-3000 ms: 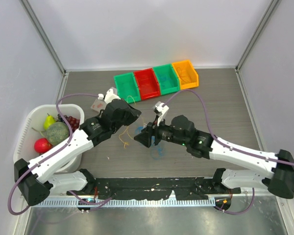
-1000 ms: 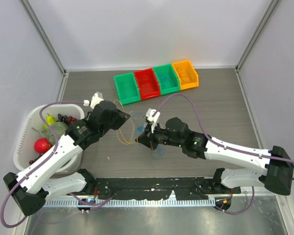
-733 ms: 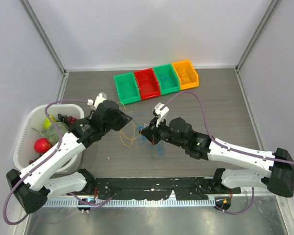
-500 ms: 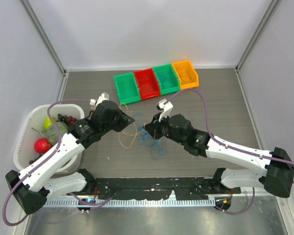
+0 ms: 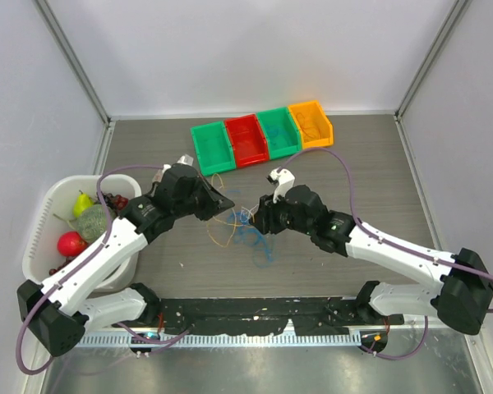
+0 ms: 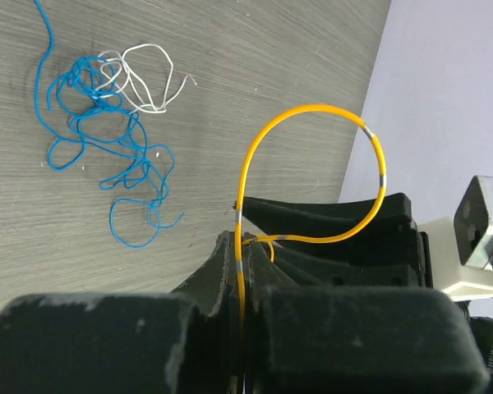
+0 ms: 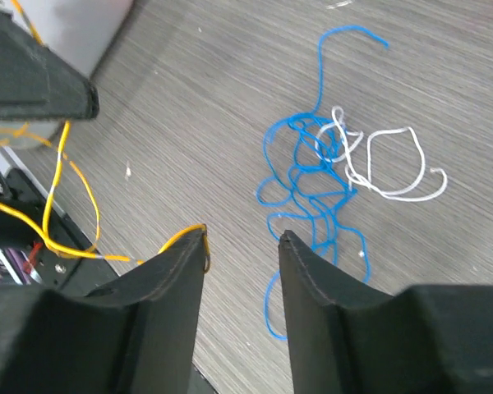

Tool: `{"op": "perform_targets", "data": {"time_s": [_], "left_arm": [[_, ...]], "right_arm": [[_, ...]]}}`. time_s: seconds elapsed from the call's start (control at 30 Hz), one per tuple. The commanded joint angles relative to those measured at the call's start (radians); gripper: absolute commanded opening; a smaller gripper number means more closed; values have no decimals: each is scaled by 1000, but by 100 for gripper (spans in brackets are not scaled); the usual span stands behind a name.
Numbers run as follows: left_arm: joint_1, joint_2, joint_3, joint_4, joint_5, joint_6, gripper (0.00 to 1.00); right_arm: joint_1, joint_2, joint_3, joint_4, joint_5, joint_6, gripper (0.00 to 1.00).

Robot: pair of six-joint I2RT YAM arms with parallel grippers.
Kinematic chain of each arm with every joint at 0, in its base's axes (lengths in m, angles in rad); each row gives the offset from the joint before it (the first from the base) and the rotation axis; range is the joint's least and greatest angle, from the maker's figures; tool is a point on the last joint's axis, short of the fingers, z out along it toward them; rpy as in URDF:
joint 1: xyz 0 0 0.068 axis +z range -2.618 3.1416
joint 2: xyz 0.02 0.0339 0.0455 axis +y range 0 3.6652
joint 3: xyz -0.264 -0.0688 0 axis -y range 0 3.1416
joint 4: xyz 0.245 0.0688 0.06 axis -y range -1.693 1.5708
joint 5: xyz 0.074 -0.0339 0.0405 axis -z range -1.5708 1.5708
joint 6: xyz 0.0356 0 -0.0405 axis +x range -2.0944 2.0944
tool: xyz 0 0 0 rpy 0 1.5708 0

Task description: Untangle the cables

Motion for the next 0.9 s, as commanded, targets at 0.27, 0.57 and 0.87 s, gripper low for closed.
{"op": "perform_targets", "data": {"time_s": [0.27, 0.57, 0.87], "left_arm": [[16, 71, 76, -3, 22, 173, 0], [24, 85, 96, 3, 46, 194, 0], [24, 100, 116, -5, 109, 249, 0]], "right_arm": [[-6, -259, 87, -369, 44, -81, 72], [-6, -258, 141, -356, 132, -96, 71], [-8, -290, 158, -162, -120, -107, 74]]}}
